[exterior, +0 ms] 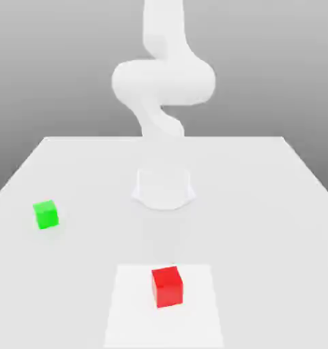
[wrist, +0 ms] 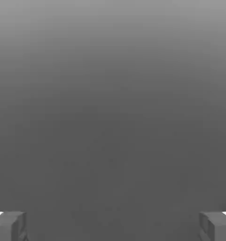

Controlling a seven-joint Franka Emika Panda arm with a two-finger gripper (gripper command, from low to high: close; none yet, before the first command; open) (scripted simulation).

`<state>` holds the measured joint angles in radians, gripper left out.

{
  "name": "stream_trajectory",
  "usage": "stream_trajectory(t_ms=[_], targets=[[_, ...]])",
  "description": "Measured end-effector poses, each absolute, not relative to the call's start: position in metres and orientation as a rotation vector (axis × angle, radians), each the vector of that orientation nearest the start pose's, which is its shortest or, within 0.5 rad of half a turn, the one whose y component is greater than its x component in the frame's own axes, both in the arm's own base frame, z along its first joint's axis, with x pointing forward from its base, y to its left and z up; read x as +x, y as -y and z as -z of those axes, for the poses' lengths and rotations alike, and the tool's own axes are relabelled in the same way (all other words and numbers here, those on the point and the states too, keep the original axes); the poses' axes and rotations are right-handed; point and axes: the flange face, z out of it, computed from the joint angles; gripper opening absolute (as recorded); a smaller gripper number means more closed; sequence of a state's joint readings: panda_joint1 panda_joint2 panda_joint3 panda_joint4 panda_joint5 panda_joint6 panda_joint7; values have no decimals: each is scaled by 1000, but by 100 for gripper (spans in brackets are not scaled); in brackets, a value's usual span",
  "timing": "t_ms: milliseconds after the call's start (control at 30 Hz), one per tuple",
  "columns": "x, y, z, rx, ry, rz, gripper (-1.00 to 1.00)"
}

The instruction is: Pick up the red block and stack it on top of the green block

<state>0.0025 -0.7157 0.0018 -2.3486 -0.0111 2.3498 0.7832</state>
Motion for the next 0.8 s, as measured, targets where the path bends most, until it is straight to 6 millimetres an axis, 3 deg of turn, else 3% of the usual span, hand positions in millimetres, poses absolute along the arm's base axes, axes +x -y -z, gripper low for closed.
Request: stream_trajectory(t_ms=[167,333,467,633,800], targets=[[432,-4,-540,-2700,-1007,738,0],[448,-4,-422,-2843,-969,513,0],[438,-4,-331,-2934,-926,315,0],[400,-6,-228,-3015,-857,52,0],[392,-6,-170,-3025,-845,2,0]])
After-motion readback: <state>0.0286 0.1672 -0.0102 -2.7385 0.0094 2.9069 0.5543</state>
